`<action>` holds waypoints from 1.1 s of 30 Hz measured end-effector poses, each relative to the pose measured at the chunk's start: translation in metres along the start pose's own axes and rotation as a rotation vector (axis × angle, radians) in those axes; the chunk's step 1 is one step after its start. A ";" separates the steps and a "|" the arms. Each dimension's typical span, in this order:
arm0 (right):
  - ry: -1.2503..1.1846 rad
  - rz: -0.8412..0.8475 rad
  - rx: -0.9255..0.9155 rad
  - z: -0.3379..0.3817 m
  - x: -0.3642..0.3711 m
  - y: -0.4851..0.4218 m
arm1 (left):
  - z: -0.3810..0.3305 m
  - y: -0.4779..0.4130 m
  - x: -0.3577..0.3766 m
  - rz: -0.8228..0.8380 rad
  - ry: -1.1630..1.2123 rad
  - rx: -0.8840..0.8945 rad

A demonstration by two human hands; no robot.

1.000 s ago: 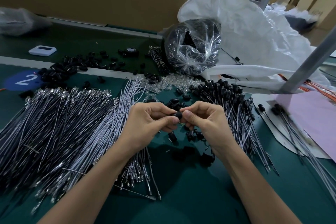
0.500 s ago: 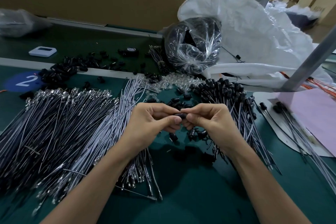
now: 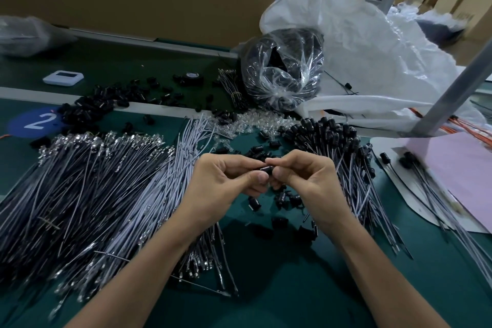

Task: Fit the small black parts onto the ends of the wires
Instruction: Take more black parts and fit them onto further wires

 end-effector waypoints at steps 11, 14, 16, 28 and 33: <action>-0.627 -0.098 0.126 0.041 -0.071 0.005 | -0.008 0.000 -0.017 -0.174 0.150 -0.044; -0.543 -0.264 0.150 0.049 -0.117 0.008 | -0.007 -0.001 -0.031 -0.363 0.193 -0.027; -0.316 -0.366 0.238 0.046 -0.143 0.003 | -0.007 0.000 -0.036 -0.429 0.207 -0.024; 0.806 -0.017 0.088 0.036 -0.041 -0.023 | -0.007 0.002 -0.045 -0.595 0.206 0.014; 0.772 0.387 0.049 0.022 0.060 -0.005 | -0.006 0.002 -0.051 -0.653 0.206 0.023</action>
Point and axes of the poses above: each hand's wrist, its own y-axis away from the middle knuckle, its own x-axis out of the palm, z = x × y, the point moved 5 cm from there along -y, towards the middle knuckle, and after that the axes turned 4 degrees about -x, right-handed, at the moved point
